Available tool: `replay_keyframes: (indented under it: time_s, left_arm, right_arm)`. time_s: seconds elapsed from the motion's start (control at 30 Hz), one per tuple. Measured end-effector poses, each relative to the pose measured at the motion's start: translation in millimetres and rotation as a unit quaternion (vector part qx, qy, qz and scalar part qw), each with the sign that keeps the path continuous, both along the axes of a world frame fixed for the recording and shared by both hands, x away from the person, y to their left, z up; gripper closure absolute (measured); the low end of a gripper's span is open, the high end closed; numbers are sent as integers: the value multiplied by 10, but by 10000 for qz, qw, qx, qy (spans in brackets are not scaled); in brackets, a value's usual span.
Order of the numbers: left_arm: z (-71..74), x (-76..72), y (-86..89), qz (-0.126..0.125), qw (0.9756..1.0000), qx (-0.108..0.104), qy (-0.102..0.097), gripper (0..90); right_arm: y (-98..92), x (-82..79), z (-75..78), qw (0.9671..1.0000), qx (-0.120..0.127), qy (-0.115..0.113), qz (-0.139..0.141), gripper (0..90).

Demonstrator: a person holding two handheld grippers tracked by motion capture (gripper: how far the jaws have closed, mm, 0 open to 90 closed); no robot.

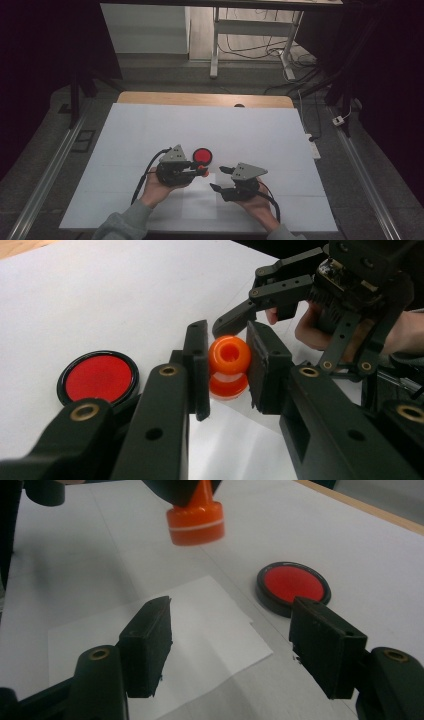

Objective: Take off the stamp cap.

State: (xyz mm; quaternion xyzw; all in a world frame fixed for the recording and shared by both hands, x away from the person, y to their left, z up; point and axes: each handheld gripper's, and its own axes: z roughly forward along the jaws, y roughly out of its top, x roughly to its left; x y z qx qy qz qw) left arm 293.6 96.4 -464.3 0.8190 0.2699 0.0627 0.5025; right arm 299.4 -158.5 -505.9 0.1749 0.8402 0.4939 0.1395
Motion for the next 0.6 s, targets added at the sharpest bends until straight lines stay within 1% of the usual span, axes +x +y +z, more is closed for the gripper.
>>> replay_keyframes:
  time_s: [0.23, 0.27, 0.6]
  left_arm:
    - [2, -1, 5, 6, 10000, 6, -6, 717]
    - [2, -1, 7, 7, 10000, 6, -6, 716]
    - [-23, 3, -17, -40, 10000, 78, 16, 716]
  right_arm:
    - [93, -5, 21, 9999, -30, -25, 97, 332]
    - [108, -4, 24, 9999, -4, -19, 123, 332]
    - [190, -6, 37, 9999, -22, -41, 100, 341]
